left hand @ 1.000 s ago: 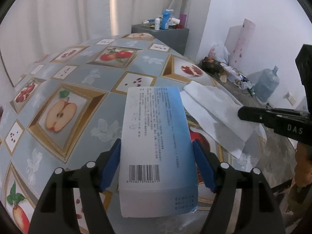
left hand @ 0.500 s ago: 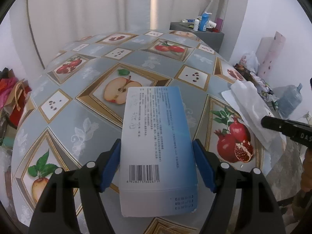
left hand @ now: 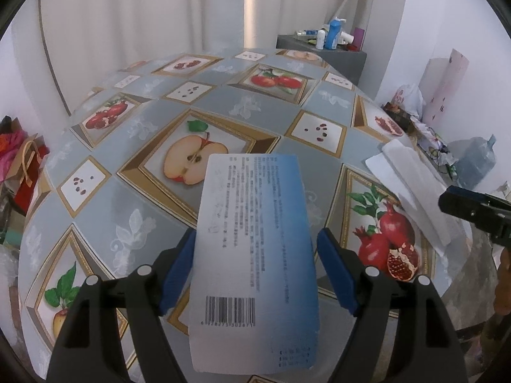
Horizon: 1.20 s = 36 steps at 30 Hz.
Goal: Collect trash
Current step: 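Lift the tissue box with the left gripper while the right gripper holds the tissue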
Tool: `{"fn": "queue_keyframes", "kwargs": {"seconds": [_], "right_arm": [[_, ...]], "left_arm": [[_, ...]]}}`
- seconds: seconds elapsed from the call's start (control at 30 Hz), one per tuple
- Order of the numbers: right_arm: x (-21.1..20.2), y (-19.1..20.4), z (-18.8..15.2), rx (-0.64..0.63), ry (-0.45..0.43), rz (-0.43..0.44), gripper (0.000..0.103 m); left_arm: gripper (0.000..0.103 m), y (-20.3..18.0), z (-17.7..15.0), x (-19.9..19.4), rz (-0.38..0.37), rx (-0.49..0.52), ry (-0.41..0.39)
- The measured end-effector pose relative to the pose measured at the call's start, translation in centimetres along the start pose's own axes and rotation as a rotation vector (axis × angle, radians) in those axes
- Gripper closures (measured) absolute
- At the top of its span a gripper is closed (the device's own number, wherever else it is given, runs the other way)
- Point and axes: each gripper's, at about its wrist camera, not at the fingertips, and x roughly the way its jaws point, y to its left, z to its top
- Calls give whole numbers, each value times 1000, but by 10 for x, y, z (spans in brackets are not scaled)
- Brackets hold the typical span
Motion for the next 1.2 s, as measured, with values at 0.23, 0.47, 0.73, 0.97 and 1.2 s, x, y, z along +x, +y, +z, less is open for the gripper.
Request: {"fn": "queue_keyframes", "kwargs": {"seconds": [0.23, 0.47, 0.73, 0.97, 1.2], "right_arm": [[18, 4, -1, -49, 26, -77, 44], [23, 12, -7, -124, 40, -129, 42], [22, 12, -6, -151, 50, -208, 61], [22, 9, -4, -144, 54, -242, 81], [20, 6, -3, -129, 56, -246, 98]], "left_arm": [[29, 5, -2, 12, 4, -20, 37], [33, 5, -2, 15, 2, -18, 37], [34, 3, -2, 14, 15, -3, 29], [34, 1, -2, 13, 21, 2, 21], [34, -1, -1, 10, 31, 12, 11]]}}
